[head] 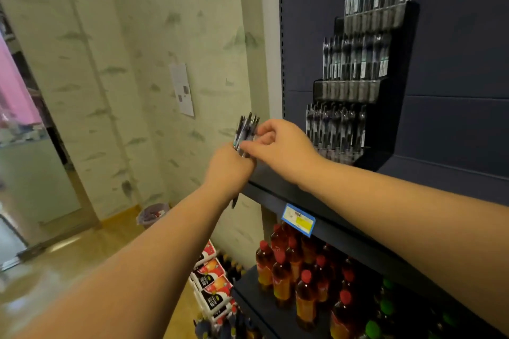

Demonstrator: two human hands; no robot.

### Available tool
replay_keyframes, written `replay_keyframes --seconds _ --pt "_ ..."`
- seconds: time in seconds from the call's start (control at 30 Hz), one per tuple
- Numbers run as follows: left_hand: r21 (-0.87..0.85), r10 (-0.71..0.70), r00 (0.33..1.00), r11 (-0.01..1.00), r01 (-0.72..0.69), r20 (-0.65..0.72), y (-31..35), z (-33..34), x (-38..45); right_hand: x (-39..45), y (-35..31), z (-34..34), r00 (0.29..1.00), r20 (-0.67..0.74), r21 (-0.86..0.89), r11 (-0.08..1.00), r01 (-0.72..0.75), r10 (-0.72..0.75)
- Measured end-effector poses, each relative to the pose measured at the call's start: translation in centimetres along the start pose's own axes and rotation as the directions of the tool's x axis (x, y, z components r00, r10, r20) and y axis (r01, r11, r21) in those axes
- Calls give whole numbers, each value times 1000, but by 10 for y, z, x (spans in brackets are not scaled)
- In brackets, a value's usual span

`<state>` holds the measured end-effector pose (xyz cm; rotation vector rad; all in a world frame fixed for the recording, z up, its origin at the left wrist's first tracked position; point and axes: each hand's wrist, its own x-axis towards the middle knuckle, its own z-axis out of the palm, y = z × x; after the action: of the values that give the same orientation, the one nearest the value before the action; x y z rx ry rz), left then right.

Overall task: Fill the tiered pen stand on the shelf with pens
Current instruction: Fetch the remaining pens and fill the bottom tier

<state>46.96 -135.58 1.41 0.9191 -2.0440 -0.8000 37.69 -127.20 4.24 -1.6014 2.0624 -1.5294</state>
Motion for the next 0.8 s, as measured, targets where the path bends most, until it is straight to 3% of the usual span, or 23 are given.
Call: replay_keyframes --seconds 0.1,0.3,0.43,0.57,0.7,0.8 --pt "23 116 992 993 -115 -50 6 6 15 19 7 3 994 -101 95 995 -24 34" --pt "-107 287 956 954 -279 64 3 23 72 48 14 -13 965 -247 -129 990 60 -91" --pt "-185 371 915 922 -341 162 0 46 114 65 28 -20 935 -349 -242 970 -17 -70" --pt "-322 504 825 849 -419 257 3 57 148 82 30 -23 904 -426 -245 965 -91 -23" --pt "-372 578 739 807 -458 345 -9 71 185 93 29 -12 862 -501 -365 922 -129 -78" --pt "-348 575 722 815 -463 386 -33 88 205 96 24 -15 791 -600 -391 907 -157 -121"
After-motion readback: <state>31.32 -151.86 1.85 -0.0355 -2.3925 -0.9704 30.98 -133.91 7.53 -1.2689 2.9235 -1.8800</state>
